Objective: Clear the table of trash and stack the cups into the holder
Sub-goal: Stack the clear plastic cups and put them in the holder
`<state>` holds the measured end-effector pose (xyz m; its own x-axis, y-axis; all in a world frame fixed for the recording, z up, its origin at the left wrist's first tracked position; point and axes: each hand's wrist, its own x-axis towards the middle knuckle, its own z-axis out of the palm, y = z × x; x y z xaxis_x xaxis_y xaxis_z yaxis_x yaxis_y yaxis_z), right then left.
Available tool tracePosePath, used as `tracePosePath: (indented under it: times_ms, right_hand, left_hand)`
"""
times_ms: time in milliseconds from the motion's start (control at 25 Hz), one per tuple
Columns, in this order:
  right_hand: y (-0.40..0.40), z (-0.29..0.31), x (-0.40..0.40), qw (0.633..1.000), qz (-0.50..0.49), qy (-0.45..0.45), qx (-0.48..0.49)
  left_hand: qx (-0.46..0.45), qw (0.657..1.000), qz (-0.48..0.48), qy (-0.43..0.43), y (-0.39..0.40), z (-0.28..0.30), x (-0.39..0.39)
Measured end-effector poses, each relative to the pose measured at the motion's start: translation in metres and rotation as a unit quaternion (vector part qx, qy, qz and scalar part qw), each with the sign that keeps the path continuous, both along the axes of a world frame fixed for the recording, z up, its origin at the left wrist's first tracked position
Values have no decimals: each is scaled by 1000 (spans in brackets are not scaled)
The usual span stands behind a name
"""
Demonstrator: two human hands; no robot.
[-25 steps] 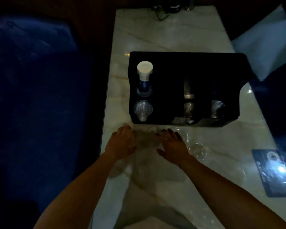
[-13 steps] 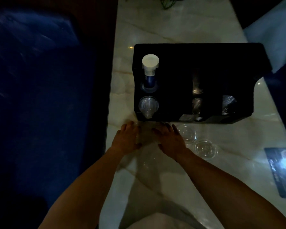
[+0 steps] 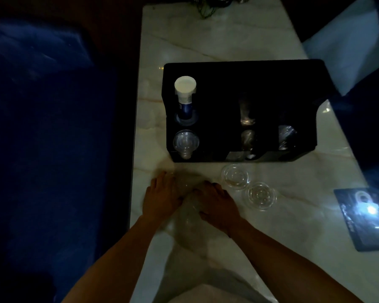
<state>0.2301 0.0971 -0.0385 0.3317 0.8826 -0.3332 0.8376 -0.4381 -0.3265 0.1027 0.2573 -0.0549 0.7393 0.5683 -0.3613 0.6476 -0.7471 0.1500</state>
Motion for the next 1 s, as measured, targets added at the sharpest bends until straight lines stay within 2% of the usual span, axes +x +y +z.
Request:
tracePosePath:
  times_ms: [240,400,520,640,800,1000]
  right_hand:
    - [-32,-1,-5,1000,-23,4,-19]
    - [-58,0,1,996,-82,18,-3]
    - [-75,3,8,992,-120,2,26]
    - [-92,6,22,981,-187,-17,40]
    - [-109,5,42,962,-266,-31,54]
    - [-117,-4,61,952,-302,-23,39]
  left_hand:
    - [-30,999,8,-11,-16,1,-5]
    - [-60,995,28,-75,-33,6,-3]
    - [-43,991,-24,-123,-40,6,8]
    - [10,991,-113,-66,-47,6,32]
    - [-100,986,-81,-103,-61,6,77]
    - [-62,982,-142,-111,-77,9,120]
